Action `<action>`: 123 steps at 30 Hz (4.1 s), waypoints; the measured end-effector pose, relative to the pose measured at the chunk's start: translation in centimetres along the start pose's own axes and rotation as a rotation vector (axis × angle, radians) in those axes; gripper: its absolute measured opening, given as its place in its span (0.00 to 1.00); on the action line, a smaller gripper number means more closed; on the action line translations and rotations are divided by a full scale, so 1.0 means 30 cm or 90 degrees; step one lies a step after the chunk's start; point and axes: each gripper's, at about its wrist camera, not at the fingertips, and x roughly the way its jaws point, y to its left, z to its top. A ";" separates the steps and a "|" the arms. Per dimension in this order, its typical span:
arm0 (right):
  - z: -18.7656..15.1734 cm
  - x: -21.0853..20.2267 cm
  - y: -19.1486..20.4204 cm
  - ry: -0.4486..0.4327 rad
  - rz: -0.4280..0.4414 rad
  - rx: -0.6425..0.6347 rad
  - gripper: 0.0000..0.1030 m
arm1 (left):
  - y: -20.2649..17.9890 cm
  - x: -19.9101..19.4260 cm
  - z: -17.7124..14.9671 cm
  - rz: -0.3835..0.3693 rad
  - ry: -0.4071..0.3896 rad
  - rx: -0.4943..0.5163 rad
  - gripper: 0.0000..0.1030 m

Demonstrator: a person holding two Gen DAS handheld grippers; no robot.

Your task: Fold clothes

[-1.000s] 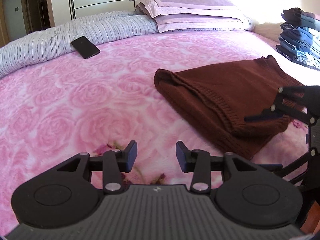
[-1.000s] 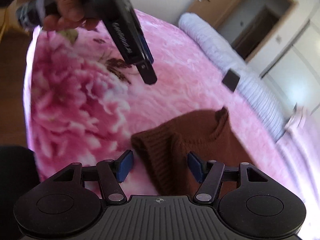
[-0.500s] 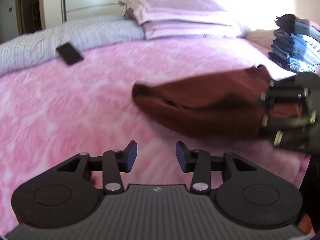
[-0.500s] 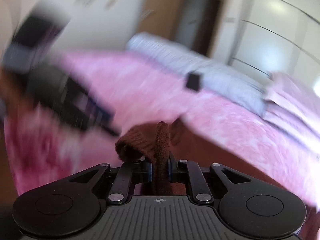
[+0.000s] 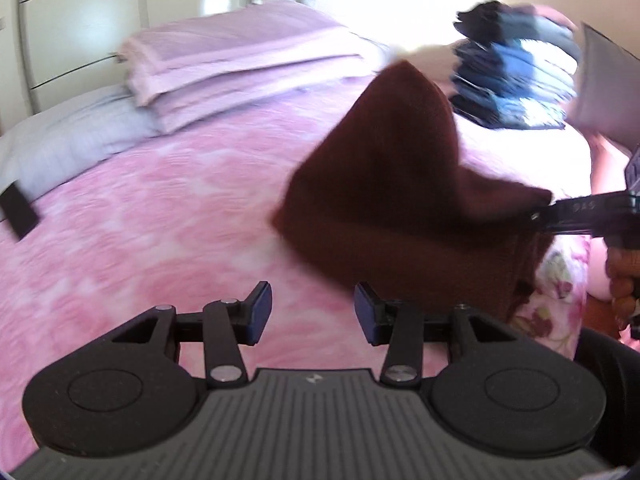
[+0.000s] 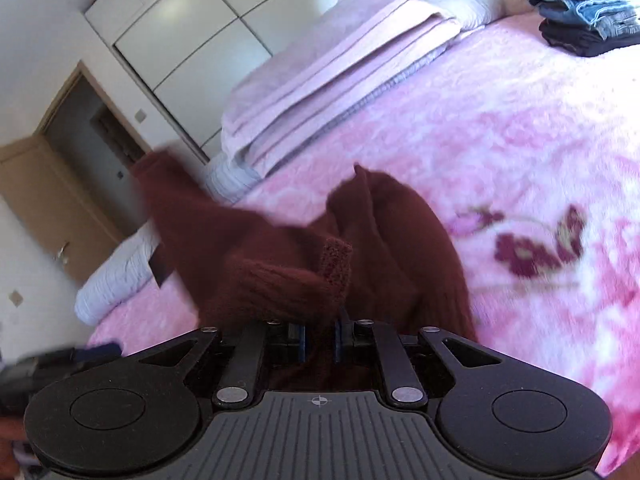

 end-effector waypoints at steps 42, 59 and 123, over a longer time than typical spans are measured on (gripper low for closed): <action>0.087 -0.104 -0.181 -0.011 0.010 0.066 0.13 | -0.079 0.405 0.265 -0.067 0.040 0.053 0.40; 0.088 -0.149 -0.132 0.013 -0.008 -0.030 0.40 | -0.092 0.327 0.092 -0.051 0.077 0.051 0.41; -0.325 -0.407 0.192 0.127 -0.098 -0.837 0.57 | -0.450 0.129 -0.118 0.052 0.070 0.550 0.24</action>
